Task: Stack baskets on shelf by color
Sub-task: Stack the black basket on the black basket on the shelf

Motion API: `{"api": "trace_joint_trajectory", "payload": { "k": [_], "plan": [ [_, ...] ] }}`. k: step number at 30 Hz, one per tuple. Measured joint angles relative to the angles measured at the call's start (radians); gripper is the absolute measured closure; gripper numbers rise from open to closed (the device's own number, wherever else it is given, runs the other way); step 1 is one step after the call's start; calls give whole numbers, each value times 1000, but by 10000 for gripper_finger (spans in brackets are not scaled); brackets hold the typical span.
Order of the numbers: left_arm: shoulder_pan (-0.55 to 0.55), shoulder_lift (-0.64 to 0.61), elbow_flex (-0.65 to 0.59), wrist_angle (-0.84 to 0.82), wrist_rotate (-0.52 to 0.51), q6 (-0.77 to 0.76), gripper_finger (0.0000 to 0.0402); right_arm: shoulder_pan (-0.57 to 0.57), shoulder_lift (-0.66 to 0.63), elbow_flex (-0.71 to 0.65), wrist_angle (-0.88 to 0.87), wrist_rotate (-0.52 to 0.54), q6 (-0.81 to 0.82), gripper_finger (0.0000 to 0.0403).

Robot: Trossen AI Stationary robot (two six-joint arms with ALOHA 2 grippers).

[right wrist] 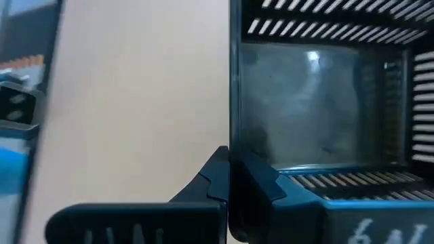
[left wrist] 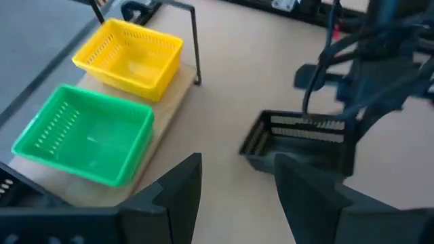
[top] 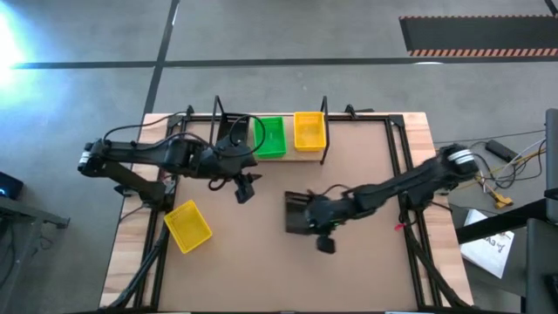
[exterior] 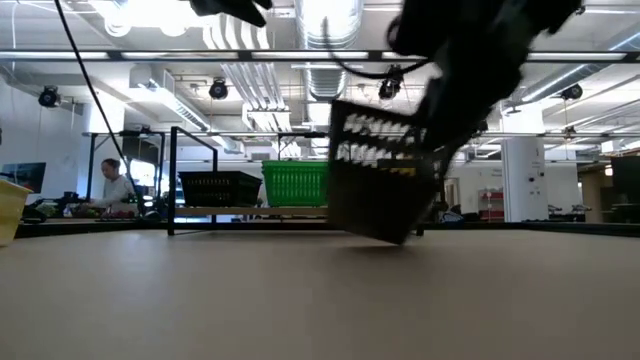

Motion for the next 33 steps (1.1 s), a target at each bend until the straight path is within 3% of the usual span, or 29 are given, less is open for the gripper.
{"api": "trace_joint_trajectory", "payload": {
  "k": [10, 17, 21, 24, 28, 33],
  "plan": [
    [-27, -112, -43, -257, 45, -97, 233, -59, 434, 415, 25, 7, -322, 391],
    [-107, -265, -228, -255, 49, -319, 233, -80, 571, 609, 21, -30, -447, 335],
    [-185, -334, -327, -243, 50, -446, 233, -104, 549, 614, -34, -26, -423, 289],
    [-242, -356, -394, -171, 51, -499, 233, -111, 480, 605, -140, 52, -363, 268],
    [-300, -334, -462, 7, 57, -498, 233, -109, 345, 586, -309, 201, -331, 263],
    [-341, -208, -479, 208, 115, -443, 233, -103, 168, 525, -463, 348, -264, 278]
  ]
}}
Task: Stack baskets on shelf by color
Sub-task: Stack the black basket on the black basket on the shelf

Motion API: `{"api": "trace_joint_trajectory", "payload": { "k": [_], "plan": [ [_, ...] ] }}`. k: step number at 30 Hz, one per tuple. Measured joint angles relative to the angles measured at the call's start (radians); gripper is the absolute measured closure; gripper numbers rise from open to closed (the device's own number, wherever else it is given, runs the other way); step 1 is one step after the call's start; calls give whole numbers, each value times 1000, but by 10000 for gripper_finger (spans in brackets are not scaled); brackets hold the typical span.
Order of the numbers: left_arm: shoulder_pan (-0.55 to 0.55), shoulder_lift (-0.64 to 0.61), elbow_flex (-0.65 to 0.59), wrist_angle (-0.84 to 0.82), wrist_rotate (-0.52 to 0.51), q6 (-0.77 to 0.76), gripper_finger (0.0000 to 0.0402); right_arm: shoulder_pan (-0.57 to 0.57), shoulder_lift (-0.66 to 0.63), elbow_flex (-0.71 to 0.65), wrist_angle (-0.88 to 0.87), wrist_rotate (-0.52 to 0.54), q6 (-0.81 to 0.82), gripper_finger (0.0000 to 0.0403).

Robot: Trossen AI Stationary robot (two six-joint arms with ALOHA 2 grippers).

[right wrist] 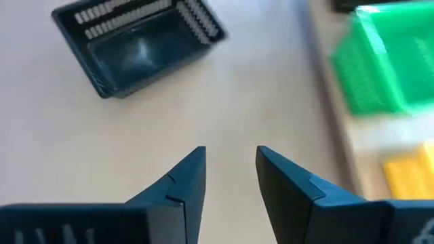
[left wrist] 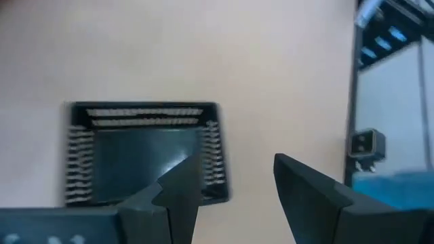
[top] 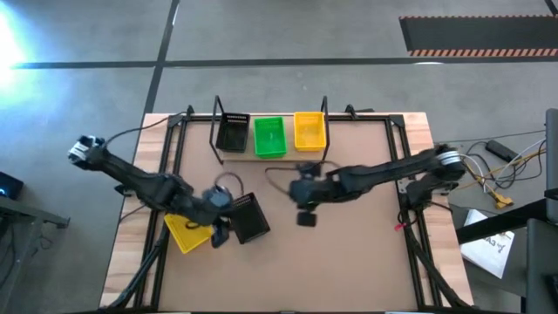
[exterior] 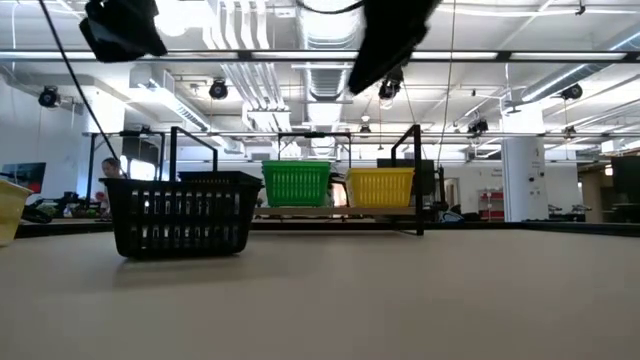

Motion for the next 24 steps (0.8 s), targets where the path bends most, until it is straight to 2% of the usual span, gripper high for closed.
{"api": "trace_joint_trajectory", "payload": {
  "k": [6, 15, 21, 24],
  "plan": [
    [-18, 194, 51, 17, 41, -6, 233, 27, -254, -188, -28, 28, 130, 301],
    [-17, 482, 178, 0, 37, -141, 233, 105, -617, -503, -19, 27, 273, 333],
    [-9, 652, 262, -68, 31, -237, 235, 128, -804, -610, -15, 27, 323, 345],
    [-1, 714, 313, -120, 28, -257, 255, 132, -874, -636, -14, 27, 331, 346]
  ]
}}
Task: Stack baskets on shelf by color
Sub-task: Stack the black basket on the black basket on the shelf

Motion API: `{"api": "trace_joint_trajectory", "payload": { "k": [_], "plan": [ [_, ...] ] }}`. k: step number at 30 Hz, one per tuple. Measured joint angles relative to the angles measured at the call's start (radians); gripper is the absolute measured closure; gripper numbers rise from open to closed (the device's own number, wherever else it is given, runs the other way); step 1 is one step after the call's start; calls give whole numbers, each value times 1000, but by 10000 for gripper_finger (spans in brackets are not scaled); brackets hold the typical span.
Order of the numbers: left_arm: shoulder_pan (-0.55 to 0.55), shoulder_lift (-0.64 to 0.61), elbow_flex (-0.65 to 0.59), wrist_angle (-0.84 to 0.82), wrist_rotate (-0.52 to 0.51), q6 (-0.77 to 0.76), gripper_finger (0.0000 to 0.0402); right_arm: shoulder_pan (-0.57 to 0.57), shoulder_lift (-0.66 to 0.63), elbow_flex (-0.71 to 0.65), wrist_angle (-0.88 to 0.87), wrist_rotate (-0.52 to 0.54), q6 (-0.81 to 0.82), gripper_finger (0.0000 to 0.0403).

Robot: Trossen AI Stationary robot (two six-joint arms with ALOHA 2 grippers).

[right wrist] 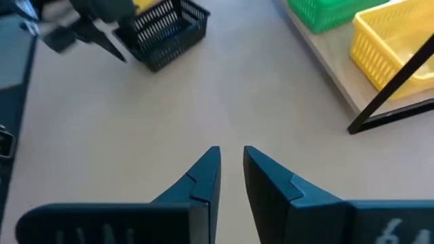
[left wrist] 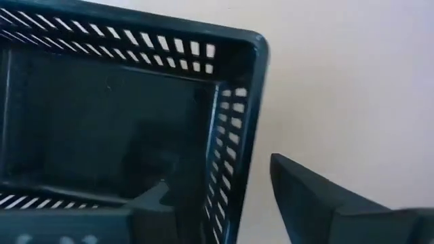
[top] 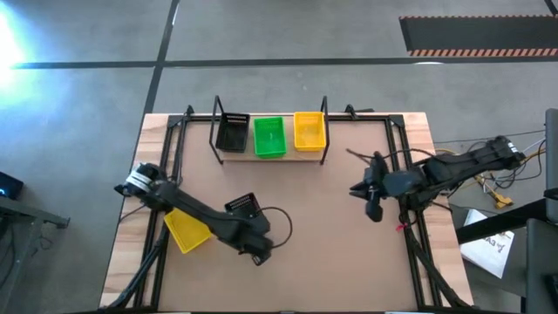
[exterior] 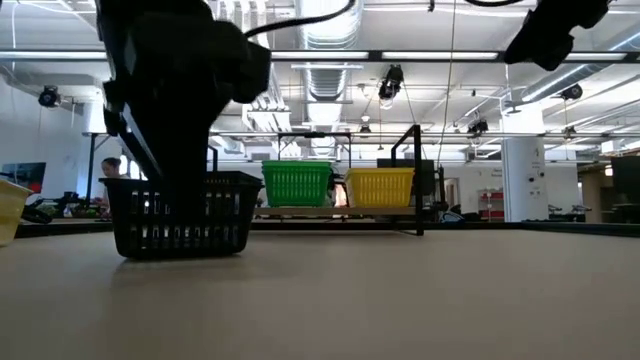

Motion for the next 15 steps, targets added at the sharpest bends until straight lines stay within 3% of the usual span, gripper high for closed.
{"api": "trace_joint_trajectory", "payload": {
  "k": [8, 15],
  "plan": [
    [36, 25, 40, -58, 19, 45, 388, 0, -76, -8, 0, 1, -1, 346],
    [72, -58, 81, -128, 100, 269, 400, 0, -48, -8, 1, 19, 24, 346]
  ]
}}
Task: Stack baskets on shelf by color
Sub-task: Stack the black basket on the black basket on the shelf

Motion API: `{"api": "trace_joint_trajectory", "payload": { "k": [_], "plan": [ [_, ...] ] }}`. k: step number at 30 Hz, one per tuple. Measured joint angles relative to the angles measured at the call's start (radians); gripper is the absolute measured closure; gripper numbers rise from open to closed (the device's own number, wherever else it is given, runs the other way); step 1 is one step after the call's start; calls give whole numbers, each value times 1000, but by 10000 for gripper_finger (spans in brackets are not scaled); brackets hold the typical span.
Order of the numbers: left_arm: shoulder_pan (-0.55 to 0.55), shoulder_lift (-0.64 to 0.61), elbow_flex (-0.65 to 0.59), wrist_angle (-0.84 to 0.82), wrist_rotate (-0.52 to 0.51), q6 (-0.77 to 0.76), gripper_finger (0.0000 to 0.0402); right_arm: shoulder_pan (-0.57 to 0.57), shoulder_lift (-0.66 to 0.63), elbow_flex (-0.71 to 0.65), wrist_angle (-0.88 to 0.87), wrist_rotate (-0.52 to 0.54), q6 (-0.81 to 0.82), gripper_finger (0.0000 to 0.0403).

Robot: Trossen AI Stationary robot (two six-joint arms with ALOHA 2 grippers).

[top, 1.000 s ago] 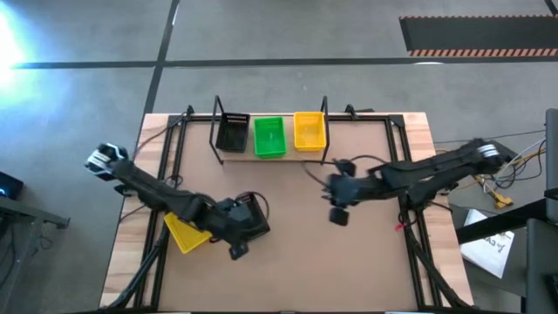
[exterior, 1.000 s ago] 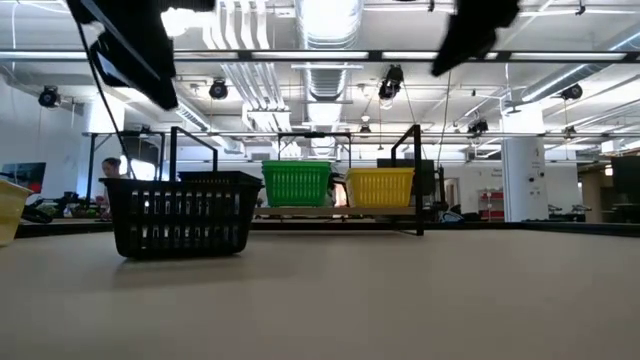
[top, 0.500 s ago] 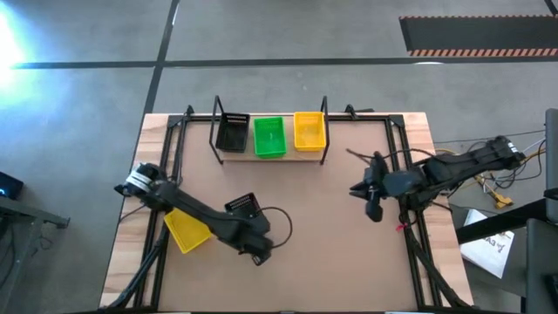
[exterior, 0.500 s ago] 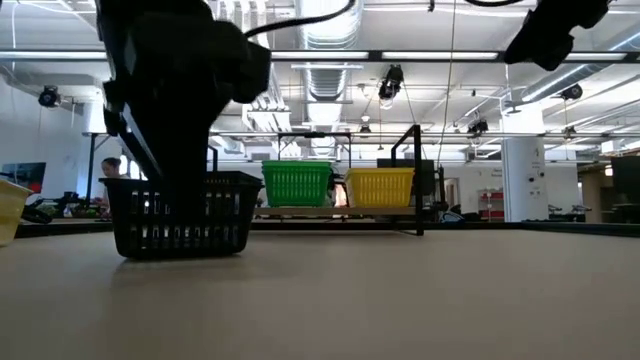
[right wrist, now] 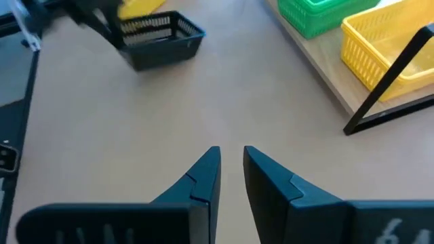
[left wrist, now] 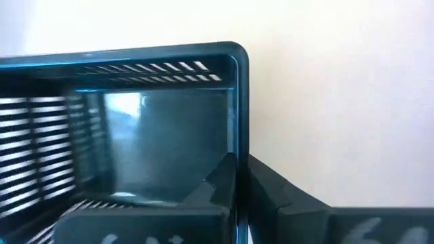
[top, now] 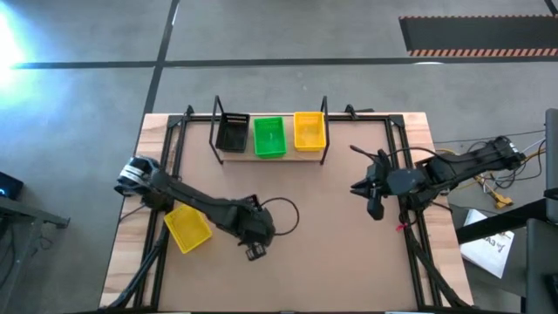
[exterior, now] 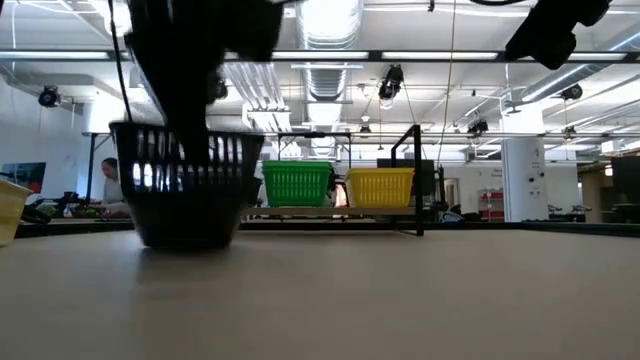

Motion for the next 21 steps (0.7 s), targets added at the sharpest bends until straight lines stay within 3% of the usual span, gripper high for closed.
{"api": "trace_joint_trajectory", "payload": {
  "k": [8, 13, 16, 21],
  "plan": [
    [46, -185, 135, -141, 63, 335, 401, 0, 71, 0, 25, 37, 51, 346],
    [108, -290, 213, -151, -101, 550, 401, 0, 124, 0, 111, 58, 52, 346],
    [199, -337, 221, -156, -175, 662, 401, 0, 157, 0, 173, 60, 52, 346],
    [419, -368, 193, -159, -180, 850, 401, 0, 210, 0, 253, 61, 58, 346]
  ]
}}
